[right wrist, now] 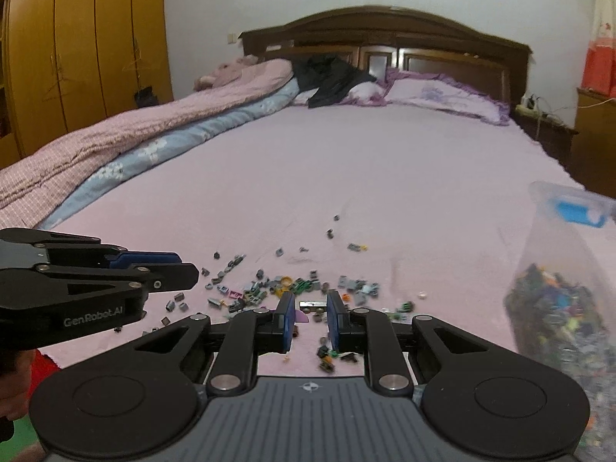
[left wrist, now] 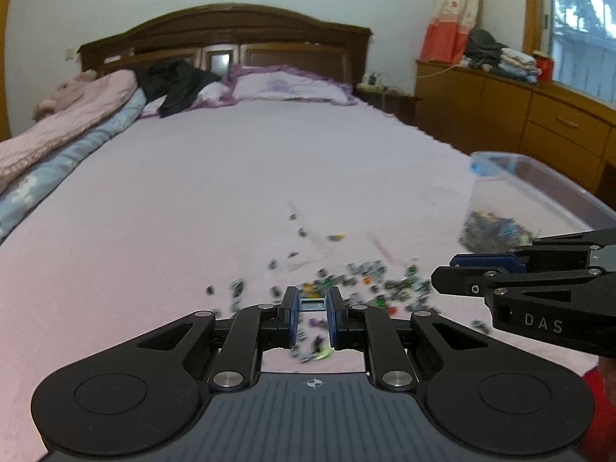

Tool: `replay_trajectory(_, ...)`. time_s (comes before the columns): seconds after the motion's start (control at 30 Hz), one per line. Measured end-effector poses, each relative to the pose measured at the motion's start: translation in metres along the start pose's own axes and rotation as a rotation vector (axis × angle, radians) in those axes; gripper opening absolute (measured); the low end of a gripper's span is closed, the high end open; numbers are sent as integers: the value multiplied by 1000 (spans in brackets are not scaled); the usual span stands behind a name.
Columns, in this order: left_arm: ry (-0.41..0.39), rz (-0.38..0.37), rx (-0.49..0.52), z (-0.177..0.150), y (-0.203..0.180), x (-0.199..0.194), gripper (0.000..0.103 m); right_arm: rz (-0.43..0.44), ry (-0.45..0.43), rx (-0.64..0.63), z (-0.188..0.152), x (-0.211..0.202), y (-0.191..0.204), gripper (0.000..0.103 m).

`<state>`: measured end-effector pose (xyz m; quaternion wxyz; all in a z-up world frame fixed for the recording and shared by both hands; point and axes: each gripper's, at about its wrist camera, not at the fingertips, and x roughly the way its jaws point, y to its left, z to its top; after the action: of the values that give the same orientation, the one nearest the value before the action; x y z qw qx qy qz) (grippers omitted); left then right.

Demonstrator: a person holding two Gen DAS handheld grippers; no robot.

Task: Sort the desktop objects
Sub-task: 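Close the right tool on a grey brick while the left tool holds its brick, then carry both held bricks over the clear box and open both tools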

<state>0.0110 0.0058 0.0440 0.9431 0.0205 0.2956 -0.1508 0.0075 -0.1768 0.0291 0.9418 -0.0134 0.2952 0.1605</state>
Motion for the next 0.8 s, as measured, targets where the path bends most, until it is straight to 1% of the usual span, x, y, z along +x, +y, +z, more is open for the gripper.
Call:
replay_trajectory(0.17,-34,-76,47,18,-30,-6,17,-38,-54,20,1,-35,-15,19)
replay_trajectory(0.4,-94,-212,150,54,-88,1,17,-131,-134,69,2,-88,-46,19)
replay_trajectory(0.53,-98,-294,175,74,-122,16,17,-212,-166,94,1,-112,-73,19)
replay_trajectory(0.63,-102,-348,202,85,-149,27,17,-279,-185,138,-3,-129,-97,19)
replay_trajectory(0.8,-75,-413,246,93,-194,52,17,-379,-180,220,-25,-146,-138,19)
